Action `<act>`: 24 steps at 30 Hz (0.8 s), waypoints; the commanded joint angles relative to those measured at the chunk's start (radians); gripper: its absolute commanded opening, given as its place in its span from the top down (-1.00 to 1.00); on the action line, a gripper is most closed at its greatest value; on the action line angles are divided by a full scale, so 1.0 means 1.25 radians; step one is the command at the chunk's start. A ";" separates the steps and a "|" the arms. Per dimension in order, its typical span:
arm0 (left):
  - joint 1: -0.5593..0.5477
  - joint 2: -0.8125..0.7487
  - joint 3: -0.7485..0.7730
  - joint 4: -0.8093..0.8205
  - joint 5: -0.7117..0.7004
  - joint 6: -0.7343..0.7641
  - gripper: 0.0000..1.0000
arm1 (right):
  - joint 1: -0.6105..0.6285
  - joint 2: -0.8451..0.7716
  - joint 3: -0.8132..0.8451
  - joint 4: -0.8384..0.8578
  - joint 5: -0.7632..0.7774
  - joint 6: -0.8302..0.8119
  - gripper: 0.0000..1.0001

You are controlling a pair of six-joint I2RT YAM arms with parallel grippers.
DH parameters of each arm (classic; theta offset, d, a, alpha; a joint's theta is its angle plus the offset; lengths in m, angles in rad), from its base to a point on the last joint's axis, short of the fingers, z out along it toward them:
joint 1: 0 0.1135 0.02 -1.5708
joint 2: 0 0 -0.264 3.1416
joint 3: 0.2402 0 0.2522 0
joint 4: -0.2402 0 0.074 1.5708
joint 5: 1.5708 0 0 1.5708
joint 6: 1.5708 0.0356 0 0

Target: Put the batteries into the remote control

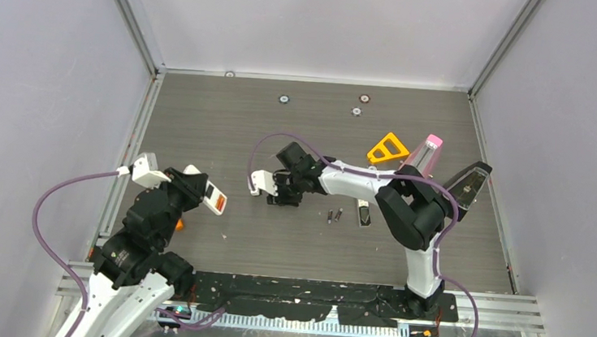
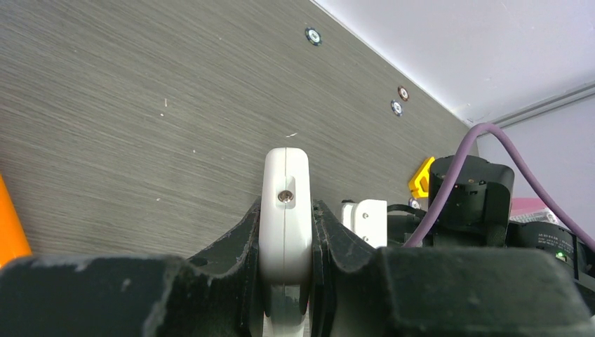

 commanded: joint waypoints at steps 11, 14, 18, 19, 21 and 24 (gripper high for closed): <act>0.009 -0.013 0.023 0.045 -0.013 0.013 1.00 | 0.030 -0.055 -0.031 0.017 0.098 0.042 0.36; 0.010 -0.012 0.024 0.044 -0.012 0.013 1.00 | 0.029 -0.068 -0.003 0.000 0.106 0.102 0.14; 0.010 -0.012 0.028 0.043 -0.012 0.014 1.00 | 0.028 -0.092 0.032 -0.019 0.122 0.225 -0.03; 0.010 -0.013 0.030 0.042 -0.013 0.014 1.00 | 0.028 -0.100 0.041 -0.032 0.131 0.250 -0.08; 0.010 -0.017 0.031 0.037 -0.013 0.013 1.00 | 0.028 -0.107 0.070 -0.059 0.160 0.343 -0.13; 0.010 -0.029 0.031 0.028 -0.010 0.010 1.00 | 0.026 -0.107 0.118 -0.083 0.232 0.529 -0.16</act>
